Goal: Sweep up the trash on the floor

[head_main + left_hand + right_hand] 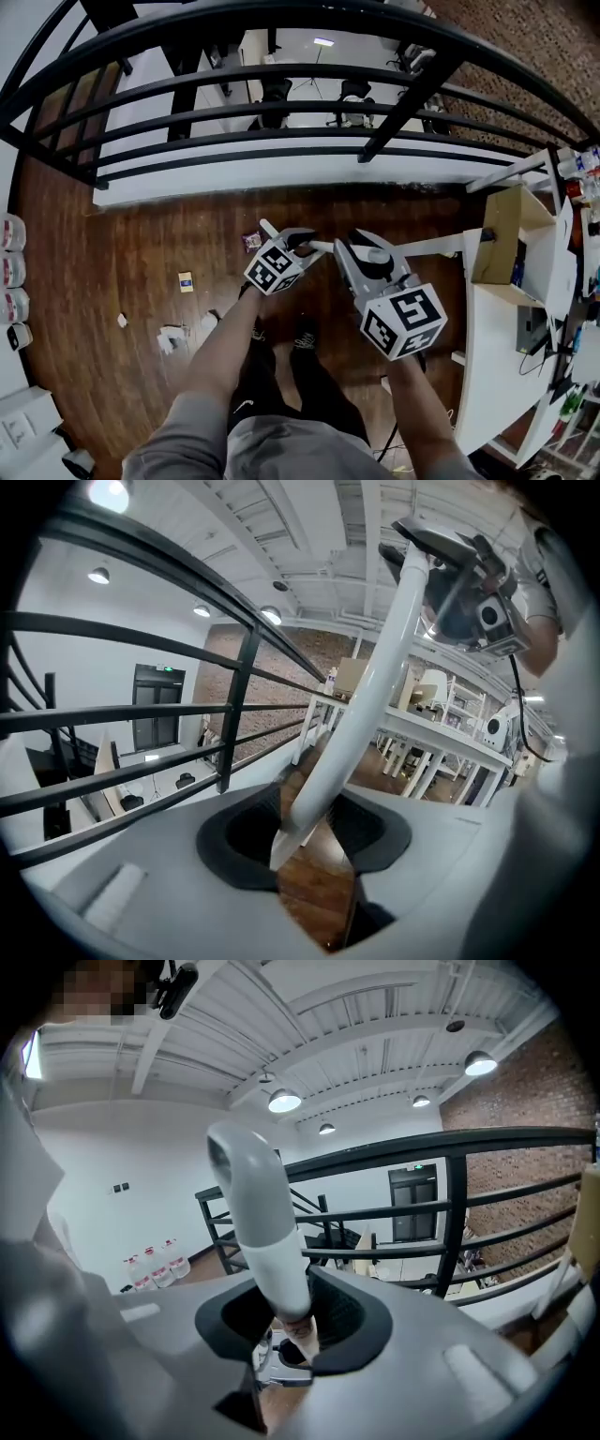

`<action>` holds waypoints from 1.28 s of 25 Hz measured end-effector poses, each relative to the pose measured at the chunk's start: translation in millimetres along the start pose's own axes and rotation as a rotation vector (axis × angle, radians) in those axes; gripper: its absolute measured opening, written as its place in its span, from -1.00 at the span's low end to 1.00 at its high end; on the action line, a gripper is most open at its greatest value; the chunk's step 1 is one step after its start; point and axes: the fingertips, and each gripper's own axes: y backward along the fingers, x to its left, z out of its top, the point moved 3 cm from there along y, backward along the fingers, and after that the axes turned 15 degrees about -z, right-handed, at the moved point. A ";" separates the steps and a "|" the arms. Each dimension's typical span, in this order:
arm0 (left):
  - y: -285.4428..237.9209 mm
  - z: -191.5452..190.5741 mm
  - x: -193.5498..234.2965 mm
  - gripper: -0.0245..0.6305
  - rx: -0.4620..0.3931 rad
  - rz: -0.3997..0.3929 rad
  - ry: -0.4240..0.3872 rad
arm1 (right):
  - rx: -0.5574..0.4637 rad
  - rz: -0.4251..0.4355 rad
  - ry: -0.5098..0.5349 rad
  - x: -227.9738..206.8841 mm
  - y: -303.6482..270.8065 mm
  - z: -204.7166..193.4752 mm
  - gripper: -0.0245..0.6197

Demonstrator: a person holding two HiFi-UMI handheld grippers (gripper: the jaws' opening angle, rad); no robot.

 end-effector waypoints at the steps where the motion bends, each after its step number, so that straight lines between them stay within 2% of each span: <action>1: -0.5 -1.1 11.0 -0.46 0.001 -0.004 0.003 | 0.004 -0.008 -0.003 -1.2 -11.4 -0.3 -0.66; 6: 5.6 -12.6 47.8 -0.45 0.015 -0.020 0.024 | 0.038 -0.024 -0.004 5.4 -52.7 -5.4 -0.65; 9: 20.4 -27.2 57.7 -0.45 0.039 -0.025 0.041 | 0.065 -0.004 -0.013 19.0 -69.0 -12.0 -0.65; 13: 50.4 -42.3 64.8 -0.45 0.032 0.010 0.062 | 0.086 0.041 -0.020 40.7 -82.9 -15.3 -0.65; 21: 162.5 -87.9 65.5 -0.46 0.021 0.115 0.151 | 0.128 0.211 0.061 162.3 -112.0 -18.6 -0.65; 29: 254.4 -144.0 18.7 -0.45 0.001 0.217 0.209 | 0.151 0.352 0.127 265.3 -86.1 -47.0 -0.65; 32: 276.0 -159.1 2.4 -0.45 0.000 0.236 0.216 | 0.149 0.366 0.144 291.2 -74.0 -55.4 -0.65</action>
